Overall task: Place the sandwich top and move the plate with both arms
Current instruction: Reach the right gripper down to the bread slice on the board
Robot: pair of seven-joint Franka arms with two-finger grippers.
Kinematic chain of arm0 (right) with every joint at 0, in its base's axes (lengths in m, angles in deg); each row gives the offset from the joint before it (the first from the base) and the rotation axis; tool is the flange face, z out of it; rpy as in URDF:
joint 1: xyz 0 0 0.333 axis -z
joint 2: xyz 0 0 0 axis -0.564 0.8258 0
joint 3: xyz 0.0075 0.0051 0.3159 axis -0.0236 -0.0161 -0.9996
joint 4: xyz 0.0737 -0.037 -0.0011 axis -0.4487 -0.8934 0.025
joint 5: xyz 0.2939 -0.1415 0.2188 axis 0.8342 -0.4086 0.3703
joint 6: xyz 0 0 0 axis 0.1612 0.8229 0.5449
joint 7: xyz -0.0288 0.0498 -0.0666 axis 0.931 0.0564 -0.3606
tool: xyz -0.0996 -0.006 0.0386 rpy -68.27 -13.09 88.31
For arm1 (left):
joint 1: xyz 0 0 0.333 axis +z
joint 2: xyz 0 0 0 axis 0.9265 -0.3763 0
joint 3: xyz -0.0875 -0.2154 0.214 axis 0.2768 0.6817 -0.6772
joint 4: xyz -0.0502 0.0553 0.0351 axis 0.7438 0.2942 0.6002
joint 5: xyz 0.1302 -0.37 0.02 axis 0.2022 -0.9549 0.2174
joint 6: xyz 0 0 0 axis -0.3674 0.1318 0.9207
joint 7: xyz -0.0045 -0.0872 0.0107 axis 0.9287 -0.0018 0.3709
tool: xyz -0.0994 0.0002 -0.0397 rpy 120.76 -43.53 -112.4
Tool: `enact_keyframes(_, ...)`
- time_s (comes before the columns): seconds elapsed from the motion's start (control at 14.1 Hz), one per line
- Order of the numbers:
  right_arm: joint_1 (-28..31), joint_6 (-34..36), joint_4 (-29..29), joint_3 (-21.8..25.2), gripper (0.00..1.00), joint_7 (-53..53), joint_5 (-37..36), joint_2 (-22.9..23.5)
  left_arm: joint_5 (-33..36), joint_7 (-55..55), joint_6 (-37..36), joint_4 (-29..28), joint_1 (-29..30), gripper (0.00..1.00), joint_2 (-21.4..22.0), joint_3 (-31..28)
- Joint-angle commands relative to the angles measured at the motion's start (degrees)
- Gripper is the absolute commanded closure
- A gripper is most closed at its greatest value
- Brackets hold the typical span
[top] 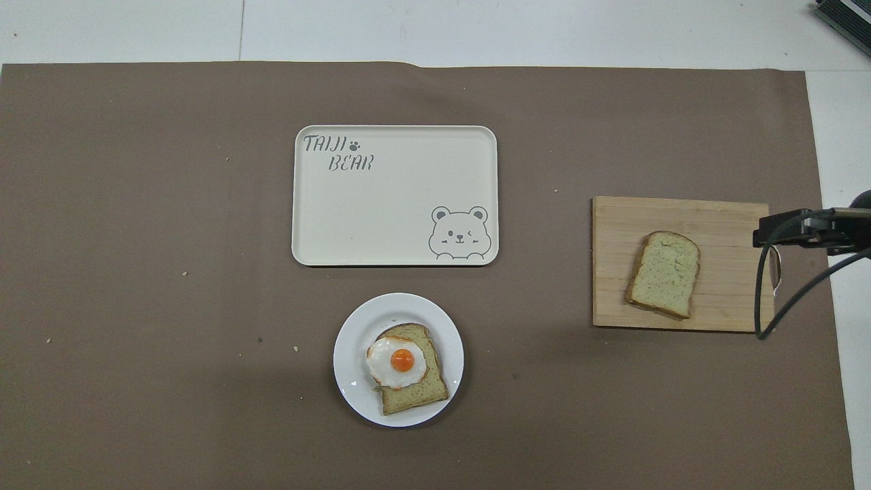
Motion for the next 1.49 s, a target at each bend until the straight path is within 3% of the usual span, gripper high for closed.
enact_keyframes(0.0, 0.9, -5.8, -4.9, -0.4, 0.00, 0.6, 2.5, 0.3, 0.0, -0.9, 1.0, -1.8, 0.2, 0.00, 1.4, 0.2)
enact_keyframes(0.42, 2.8, -16.3, -8.4, -0.4, 0.00, 1.5, 6.2, 8.1, 0.0, -0.6, 1.2, -4.2, -0.4, 0.00, 2.8, 0.3)
enact_keyframes(0.99, 6.4, -31.4, -21.8, -0.4, 0.00, 12.0, 10.0, 10.0, -0.1, -1.1, 3.0, -4.1, -0.5, 0.00, 2.6, 0.7)
enact_keyframes(1.42, 7.3, -32.9, -23.4, -0.4, 0.00, 12.8, 12.8, 12.3, -0.1, -0.7, 2.2, -3.9, -0.1, 0.00, 2.7, 0.6)
